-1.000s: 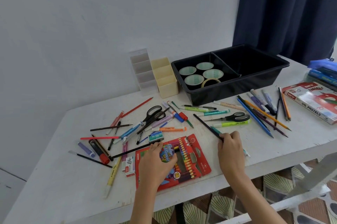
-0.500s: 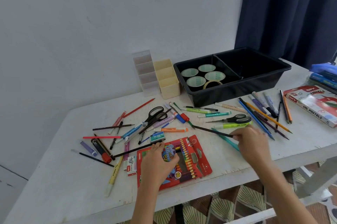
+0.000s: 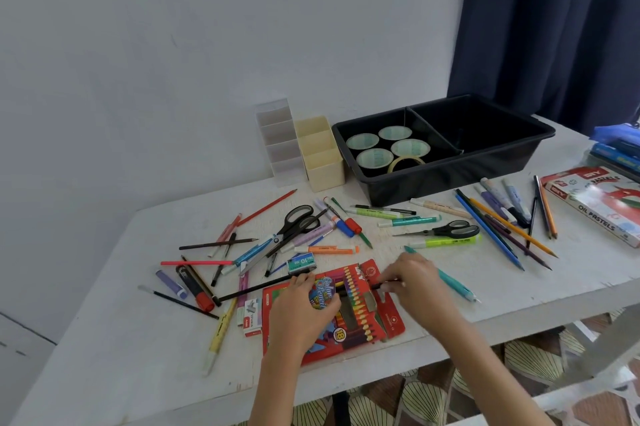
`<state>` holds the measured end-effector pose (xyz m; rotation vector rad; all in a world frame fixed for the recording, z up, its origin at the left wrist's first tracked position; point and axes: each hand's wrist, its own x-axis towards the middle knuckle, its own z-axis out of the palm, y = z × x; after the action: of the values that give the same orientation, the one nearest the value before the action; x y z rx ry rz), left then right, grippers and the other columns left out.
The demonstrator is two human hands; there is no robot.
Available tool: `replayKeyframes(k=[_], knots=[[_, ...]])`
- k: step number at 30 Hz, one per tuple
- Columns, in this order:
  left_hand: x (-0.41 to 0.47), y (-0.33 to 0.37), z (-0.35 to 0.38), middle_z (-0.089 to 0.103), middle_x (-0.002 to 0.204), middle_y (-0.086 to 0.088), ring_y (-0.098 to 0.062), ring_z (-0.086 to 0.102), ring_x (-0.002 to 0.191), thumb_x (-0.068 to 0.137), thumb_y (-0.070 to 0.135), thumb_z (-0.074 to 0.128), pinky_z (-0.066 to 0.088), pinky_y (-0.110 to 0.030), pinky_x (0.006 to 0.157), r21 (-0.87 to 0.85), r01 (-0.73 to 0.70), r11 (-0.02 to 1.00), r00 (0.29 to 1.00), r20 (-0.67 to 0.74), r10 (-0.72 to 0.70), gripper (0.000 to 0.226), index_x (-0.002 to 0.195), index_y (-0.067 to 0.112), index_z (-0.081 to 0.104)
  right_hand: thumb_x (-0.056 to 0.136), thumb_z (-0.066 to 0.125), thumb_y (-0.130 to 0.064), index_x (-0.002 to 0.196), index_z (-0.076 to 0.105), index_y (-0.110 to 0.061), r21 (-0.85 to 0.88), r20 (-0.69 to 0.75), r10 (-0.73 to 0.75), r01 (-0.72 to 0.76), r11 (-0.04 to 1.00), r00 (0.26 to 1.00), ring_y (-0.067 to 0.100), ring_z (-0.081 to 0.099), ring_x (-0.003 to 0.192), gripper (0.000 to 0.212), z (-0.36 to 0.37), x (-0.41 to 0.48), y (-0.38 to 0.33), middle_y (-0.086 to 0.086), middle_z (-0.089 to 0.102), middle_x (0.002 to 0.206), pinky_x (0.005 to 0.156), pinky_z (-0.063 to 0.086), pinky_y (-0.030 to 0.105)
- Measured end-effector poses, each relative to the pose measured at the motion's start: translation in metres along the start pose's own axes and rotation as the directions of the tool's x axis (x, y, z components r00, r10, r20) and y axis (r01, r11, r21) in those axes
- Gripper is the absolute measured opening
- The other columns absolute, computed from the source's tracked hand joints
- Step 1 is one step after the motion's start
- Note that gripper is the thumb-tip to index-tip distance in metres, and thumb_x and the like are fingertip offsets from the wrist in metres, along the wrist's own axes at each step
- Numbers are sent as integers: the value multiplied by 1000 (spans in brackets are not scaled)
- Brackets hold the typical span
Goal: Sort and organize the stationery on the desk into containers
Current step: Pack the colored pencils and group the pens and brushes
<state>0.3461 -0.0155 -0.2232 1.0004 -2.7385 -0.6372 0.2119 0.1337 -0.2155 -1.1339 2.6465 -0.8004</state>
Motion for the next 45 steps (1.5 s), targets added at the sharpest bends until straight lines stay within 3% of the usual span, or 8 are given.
replayKeyframes(k=[6, 12, 19, 26, 30, 33, 41, 45], knots=[[-1, 0, -1, 32, 151, 4, -10, 27, 139, 85, 60, 52, 30, -28, 109, -25, -1, 1000, 1000, -4, 1, 72, 144, 22, 36, 82, 64, -8, 81, 52, -21, 263, -93, 7, 18, 965, 996, 10, 50, 84, 17, 34, 11, -11, -13, 51, 81, 70, 41, 19], [-1, -1, 1, 33, 151, 4, -10, 28, 139, 84, 61, 52, 30, -28, 109, -19, 4, 1000, 1000, -6, -4, 73, 144, 23, 36, 80, 70, -20, 84, 52, -22, 235, -175, 1, 41, 971, 985, 4, 46, 83, 18, 41, 13, -3, -16, 49, 83, 64, 36, 13], [5, -2, 1, 34, 151, 4, -9, 30, 138, 81, 61, 55, 30, -27, 110, -11, -2, 1000, 1000, 4, 2, 76, 143, 21, 38, 88, 46, 7, 100, 61, -17, 254, 258, -57, -11, 967, 964, 7, 59, 85, 31, 4, 37, -3, -2, 63, 93, 73, 51, 18], [4, -1, 1, 36, 149, 5, -9, 32, 137, 80, 62, 55, 31, -31, 112, -37, 21, 999, 1000, 14, -20, 76, 142, 22, 40, 93, 55, -19, 122, 56, -14, 164, -73, 313, -299, 940, 947, 12, 54, 92, 29, 20, 83, -9, 6, 53, 121, 84, 47, 25], [4, -1, 0, 36, 149, 7, -9, 35, 135, 79, 62, 56, 33, -32, 111, -58, 32, 998, 999, 16, -31, 76, 142, 22, 40, 92, 58, -19, 103, 63, -13, 128, -124, 318, -303, 944, 940, 13, 55, 87, 14, 32, 88, -9, 6, 54, 112, 82, 51, 28], [4, -1, 0, 35, 150, 7, -9, 33, 136, 79, 62, 57, 33, -33, 111, -63, 36, 997, 999, 23, -35, 76, 142, 23, 39, 89, 62, -15, 101, 66, -10, 289, -189, 378, -317, 903, 906, 13, 57, 85, 14, 29, 78, -5, 6, 63, 103, 81, 50, 28], [3, 3, -2, 34, 150, 7, -9, 34, 135, 81, 60, 56, 33, -30, 111, -47, 41, 998, 999, 25, -39, 75, 143, 23, 37, 87, 62, -17, 104, 66, -14, 790, -387, 472, 21, 612, 792, 11, 64, 81, 18, -19, 17, 20, 0, 68, 87, 71, 55, 17], [2, 5, -3, 33, 151, 6, -10, 32, 137, 83, 58, 55, 32, -29, 110, -35, 47, 998, 998, 37, -46, 73, 144, 21, 36, 88, 60, -18, 111, 63, -11, 874, -407, 551, 138, 465, 729, 9, 64, 79, 24, -36, -1, 32, 1, 67, 89, 73, 55, 14]])
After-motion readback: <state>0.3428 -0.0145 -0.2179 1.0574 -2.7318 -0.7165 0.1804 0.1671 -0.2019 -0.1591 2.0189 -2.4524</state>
